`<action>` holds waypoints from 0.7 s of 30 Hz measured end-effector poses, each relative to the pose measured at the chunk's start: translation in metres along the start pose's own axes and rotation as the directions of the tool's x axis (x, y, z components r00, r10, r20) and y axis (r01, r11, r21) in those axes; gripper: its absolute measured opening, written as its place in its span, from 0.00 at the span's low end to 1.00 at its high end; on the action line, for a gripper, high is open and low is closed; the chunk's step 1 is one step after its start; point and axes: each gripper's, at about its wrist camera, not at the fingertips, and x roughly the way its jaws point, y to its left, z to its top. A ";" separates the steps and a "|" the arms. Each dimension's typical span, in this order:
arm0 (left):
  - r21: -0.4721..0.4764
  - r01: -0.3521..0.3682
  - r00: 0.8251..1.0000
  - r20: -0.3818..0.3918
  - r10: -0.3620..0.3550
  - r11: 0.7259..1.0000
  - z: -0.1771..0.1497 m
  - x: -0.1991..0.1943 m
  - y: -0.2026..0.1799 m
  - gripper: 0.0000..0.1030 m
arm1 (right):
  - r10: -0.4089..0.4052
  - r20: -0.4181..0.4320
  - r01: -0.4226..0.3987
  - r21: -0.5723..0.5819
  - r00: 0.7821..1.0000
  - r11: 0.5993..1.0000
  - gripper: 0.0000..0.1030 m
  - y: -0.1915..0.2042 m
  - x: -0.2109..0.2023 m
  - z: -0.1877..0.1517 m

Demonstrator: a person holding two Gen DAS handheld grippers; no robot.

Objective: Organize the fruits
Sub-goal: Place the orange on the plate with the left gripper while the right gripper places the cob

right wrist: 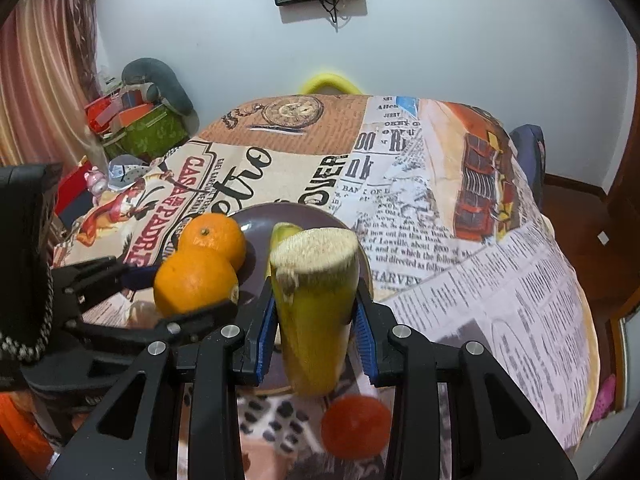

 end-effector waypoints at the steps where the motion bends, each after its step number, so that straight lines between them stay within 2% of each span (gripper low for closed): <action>1: 0.005 -0.002 1.000 0.007 0.002 1.000 0.000 0.000 -0.001 0.64 | 0.004 -0.001 -0.004 0.001 1.000 1.000 0.31 0.000 0.003 0.002; 8: 0.060 -0.042 0.999 0.027 0.040 0.997 0.000 0.001 -0.010 0.64 | 0.000 -0.022 -0.001 -0.017 1.000 1.000 0.31 0.003 0.024 0.011; 15: 0.007 0.013 0.999 0.033 -0.014 1.000 0.004 -0.002 0.001 0.64 | -0.032 -0.043 0.030 -0.044 0.999 0.999 0.32 0.005 0.034 0.012; 21: 0.016 -0.021 0.998 0.052 0.020 1.000 0.002 -0.008 -0.002 0.64 | -0.032 -0.028 0.031 -0.028 0.999 0.999 0.32 0.002 0.023 0.011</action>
